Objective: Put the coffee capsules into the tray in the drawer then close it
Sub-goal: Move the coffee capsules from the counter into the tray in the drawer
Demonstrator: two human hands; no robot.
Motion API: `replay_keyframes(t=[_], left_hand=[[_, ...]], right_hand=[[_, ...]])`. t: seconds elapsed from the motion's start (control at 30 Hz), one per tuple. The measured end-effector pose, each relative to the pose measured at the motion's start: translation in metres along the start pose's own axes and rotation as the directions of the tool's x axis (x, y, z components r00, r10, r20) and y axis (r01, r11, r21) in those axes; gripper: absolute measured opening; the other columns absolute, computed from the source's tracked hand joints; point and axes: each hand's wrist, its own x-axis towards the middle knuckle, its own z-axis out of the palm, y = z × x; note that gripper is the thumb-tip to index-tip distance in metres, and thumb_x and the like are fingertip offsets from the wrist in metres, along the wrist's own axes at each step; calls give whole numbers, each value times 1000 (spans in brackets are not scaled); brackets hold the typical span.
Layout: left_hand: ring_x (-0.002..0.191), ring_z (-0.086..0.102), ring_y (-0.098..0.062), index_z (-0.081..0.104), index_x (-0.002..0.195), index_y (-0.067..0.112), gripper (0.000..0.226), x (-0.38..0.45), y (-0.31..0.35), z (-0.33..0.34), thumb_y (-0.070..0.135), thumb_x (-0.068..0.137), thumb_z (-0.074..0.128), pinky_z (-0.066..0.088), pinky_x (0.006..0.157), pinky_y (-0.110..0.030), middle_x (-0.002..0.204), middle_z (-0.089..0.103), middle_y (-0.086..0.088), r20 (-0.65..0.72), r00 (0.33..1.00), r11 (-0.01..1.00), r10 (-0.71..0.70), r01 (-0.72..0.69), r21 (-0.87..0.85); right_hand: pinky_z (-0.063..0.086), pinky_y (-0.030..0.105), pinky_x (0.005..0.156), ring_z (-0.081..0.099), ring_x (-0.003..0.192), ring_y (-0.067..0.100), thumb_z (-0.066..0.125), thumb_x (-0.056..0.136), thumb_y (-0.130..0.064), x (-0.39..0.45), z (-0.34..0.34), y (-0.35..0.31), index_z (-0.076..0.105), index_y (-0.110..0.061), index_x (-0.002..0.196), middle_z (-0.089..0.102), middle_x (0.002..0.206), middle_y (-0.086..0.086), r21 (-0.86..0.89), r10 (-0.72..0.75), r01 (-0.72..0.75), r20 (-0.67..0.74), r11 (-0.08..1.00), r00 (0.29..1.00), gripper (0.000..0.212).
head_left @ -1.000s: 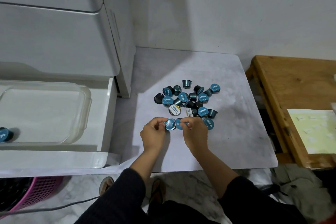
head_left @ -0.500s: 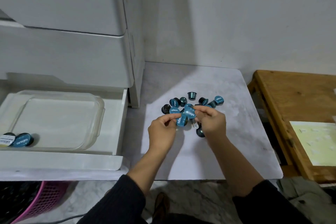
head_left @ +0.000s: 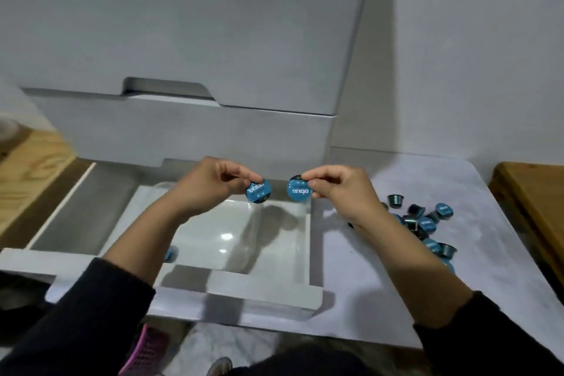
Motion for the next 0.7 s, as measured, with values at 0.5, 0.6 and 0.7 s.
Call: replay_keyframes(t=[0.5, 0.6, 0.7], left_hand=[[81, 61, -4, 75, 93, 22, 20, 31, -151, -97, 8, 84, 63, 46, 81, -14, 90, 72, 4, 438, 875, 920, -204, 19, 391], [84, 61, -6, 75, 90, 24, 22, 32, -164, -93, 9, 84, 61, 48, 84, -20, 90, 73, 4, 476, 856, 901, -204, -27, 433], [74, 57, 0, 75, 90, 23, 21, 32, -171, -92, 9, 83, 62, 46, 75, -14, 87, 72, 5, 501, 843, 894, -196, -57, 445]], right_hand=[[49, 13, 56, 59, 62, 7, 62, 81, 2, 51, 192, 48, 74, -8, 86, 68, 73, 1, -482, 386, -191, 347, 855, 855, 17], [49, 9, 59, 60, 65, 4, 66, 77, 2, 50, 195, 56, 74, -5, 87, 70, 79, 6, -500, 401, -196, 345, 844, 848, 15], [49, 8, 65, 60, 62, -2, 70, 74, 1, 49, 198, 62, 74, -3, 87, 71, 83, 9, -499, 394, -189, 346, 846, 851, 14]])
